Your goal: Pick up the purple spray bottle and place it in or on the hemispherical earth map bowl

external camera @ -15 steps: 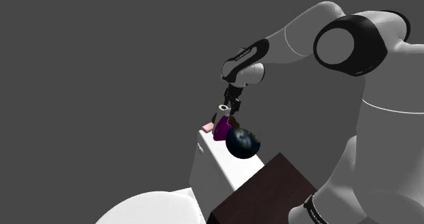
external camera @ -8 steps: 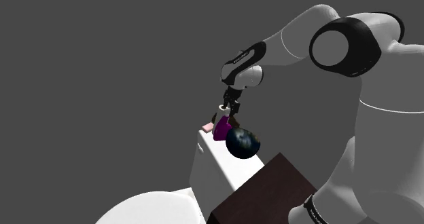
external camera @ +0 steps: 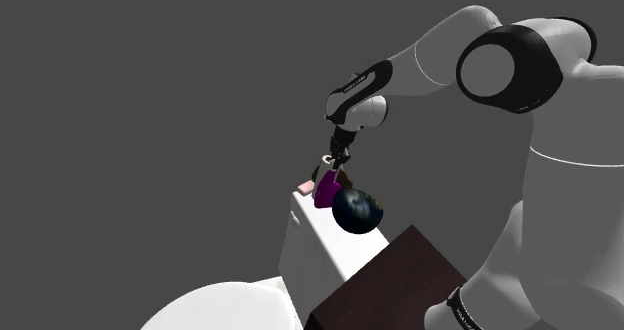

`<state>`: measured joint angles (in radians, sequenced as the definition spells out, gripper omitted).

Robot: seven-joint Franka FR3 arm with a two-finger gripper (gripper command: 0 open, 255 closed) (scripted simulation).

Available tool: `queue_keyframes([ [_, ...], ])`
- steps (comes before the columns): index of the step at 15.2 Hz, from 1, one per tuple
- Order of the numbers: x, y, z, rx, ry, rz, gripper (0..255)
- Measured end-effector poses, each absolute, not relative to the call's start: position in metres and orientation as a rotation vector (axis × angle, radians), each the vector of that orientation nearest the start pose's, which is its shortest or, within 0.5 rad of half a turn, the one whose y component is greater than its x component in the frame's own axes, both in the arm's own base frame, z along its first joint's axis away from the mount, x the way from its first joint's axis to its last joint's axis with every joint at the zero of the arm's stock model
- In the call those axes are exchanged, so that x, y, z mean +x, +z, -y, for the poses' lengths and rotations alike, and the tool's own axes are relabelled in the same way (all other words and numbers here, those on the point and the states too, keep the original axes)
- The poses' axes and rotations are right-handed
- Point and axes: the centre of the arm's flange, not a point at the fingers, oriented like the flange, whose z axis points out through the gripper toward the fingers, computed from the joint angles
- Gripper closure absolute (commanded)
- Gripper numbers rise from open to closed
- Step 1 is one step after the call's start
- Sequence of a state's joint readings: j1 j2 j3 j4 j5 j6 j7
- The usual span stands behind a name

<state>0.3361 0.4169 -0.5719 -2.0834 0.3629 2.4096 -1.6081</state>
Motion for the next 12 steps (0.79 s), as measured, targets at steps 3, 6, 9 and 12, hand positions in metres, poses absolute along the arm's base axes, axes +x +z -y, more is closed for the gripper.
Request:
queue_keyframes([
  [3, 0.569, 0.252, 0.129, -2.637, -0.023, 1.686, 255],
  [6, 0.569, 0.254, 0.129, -2.636, -0.02, 1.685, 255],
  [9, 0.568, 0.266, 0.129, -2.634, -0.015, 1.684, 255],
  [12, 0.568, 0.281, 0.13, -2.634, -0.015, 1.684, 255],
])
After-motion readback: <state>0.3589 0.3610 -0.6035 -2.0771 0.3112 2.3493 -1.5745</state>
